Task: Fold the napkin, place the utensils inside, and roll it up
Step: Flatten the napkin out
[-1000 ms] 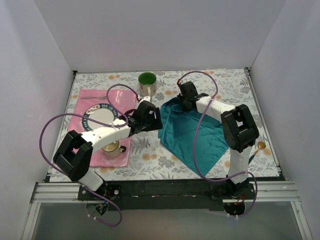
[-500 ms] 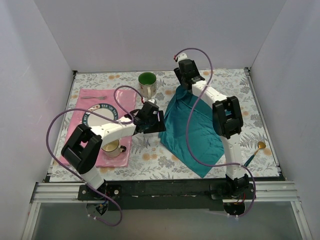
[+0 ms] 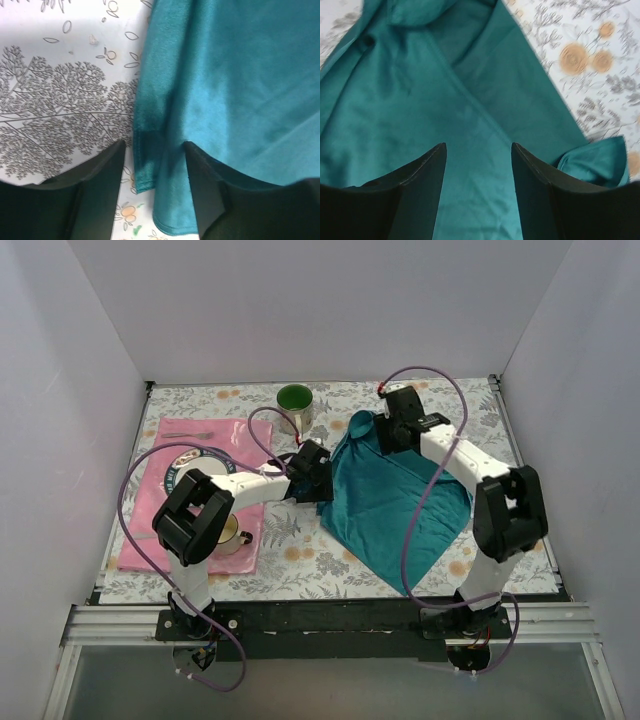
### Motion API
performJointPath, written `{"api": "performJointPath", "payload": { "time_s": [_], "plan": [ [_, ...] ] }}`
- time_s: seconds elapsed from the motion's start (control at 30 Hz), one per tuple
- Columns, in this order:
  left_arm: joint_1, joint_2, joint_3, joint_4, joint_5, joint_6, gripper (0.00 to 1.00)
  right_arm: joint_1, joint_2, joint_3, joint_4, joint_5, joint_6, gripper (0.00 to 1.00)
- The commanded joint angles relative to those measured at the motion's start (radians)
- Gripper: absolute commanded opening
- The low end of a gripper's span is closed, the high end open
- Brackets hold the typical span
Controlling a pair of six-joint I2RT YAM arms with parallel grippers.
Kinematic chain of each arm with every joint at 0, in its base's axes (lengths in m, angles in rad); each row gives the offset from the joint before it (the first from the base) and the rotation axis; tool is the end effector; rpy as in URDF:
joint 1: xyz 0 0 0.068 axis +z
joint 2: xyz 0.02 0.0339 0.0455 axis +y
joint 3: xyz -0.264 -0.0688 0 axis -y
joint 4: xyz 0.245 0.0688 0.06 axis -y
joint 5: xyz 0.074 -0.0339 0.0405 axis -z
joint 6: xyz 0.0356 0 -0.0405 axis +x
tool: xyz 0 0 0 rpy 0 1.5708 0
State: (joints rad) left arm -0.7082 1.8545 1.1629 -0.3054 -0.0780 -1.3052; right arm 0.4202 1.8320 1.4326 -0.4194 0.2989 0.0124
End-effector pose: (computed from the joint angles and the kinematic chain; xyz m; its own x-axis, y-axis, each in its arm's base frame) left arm 0.2907 -0.2453 0.1650 -0.7622 -0.6138 -0.2056 -0.4537 0.7331 -0.5066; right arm 0.3795 0.1581 0.2497 -0.6693 -0.2861 -0.6857 -0.1979 0.9582 -0.2066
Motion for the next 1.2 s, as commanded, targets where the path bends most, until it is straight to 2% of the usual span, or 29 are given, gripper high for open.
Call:
{"api": "performJointPath", "payload": {
  "time_s": [0.0, 0.03, 0.1, 0.2, 0.23, 0.33, 0.4, 0.57, 0.63, 0.67, 0.7, 0.77, 0.8, 0.83, 0.9, 0.97, 1.1, 1.17],
  "plan": [
    [0.007, 0.011, 0.005, -0.012, -0.035, 0.02, 0.45, 0.002, -0.201, -0.167, 0.016, -0.178, 0.116, 0.59],
    [0.007, 0.008, -0.003, -0.009, -0.031, 0.018, 0.37, 0.003, -0.223, -0.193, 0.019, -0.219, 0.119, 0.58],
    [0.007, 0.0, -0.025, -0.001, -0.026, 0.017, 0.29, 0.005, -0.273, -0.231, 0.005, -0.231, 0.13, 0.56],
    [0.009, -0.032, -0.042, -0.014, -0.037, 0.023, 0.02, 0.005, -0.327, -0.3, -0.001, -0.259, 0.139, 0.53],
    [0.009, -0.063, -0.052, -0.024, -0.043, 0.026, 0.0, 0.005, -0.336, -0.34, -0.001, -0.292, 0.143, 0.51],
    [0.009, -0.165, -0.08, -0.069, -0.062, 0.034, 0.0, 0.034, -0.373, -0.418, 0.001, -0.362, 0.141, 0.45],
    [0.009, -0.234, -0.112, -0.09, -0.069, 0.018, 0.0, 0.066, -0.387, -0.449, -0.015, -0.342, 0.146, 0.43],
    [0.016, -0.455, -0.233, -0.182, -0.037, -0.058, 0.0, 0.111, -0.473, -0.534, -0.012, -0.345, 0.182, 0.42],
    [0.015, -0.497, -0.264, -0.207, -0.005, -0.091, 0.0, 0.1, -0.506, -0.547, -0.016, -0.252, 0.207, 0.47],
    [0.016, -0.52, -0.272, -0.245, 0.0, -0.098, 0.02, 0.089, -0.513, -0.557, -0.013, -0.213, 0.216, 0.56],
    [0.016, -0.534, -0.273, -0.259, -0.003, -0.103, 0.19, 0.048, -0.514, -0.555, -0.013, -0.161, 0.23, 0.61],
    [0.016, -0.554, -0.269, -0.262, -0.026, -0.105, 0.41, -0.012, -0.51, -0.552, -0.007, -0.153, 0.259, 0.74],
    [0.016, -0.564, -0.258, -0.261, -0.035, -0.1, 0.5, -0.077, -0.507, -0.558, 0.01, -0.184, 0.262, 0.76],
    [0.015, -0.561, -0.244, -0.261, -0.043, -0.092, 0.68, -0.108, -0.493, -0.56, 0.046, -0.205, 0.264, 0.77],
    [0.016, -0.531, -0.194, -0.247, -0.026, -0.056, 0.68, -0.167, -0.47, -0.552, 0.079, -0.242, 0.265, 0.77],
    [0.016, -0.497, -0.16, -0.216, 0.007, -0.037, 0.61, -0.187, -0.41, -0.525, 0.08, -0.241, 0.264, 0.77],
    [0.006, -0.425, -0.137, -0.086, 0.174, -0.04, 0.43, -0.248, -0.327, -0.475, 0.086, -0.23, 0.264, 0.71],
    [-0.002, -0.364, -0.124, -0.025, 0.195, -0.045, 0.36, -0.259, -0.297, -0.468, 0.102, -0.23, 0.265, 0.69]
  ]
}}
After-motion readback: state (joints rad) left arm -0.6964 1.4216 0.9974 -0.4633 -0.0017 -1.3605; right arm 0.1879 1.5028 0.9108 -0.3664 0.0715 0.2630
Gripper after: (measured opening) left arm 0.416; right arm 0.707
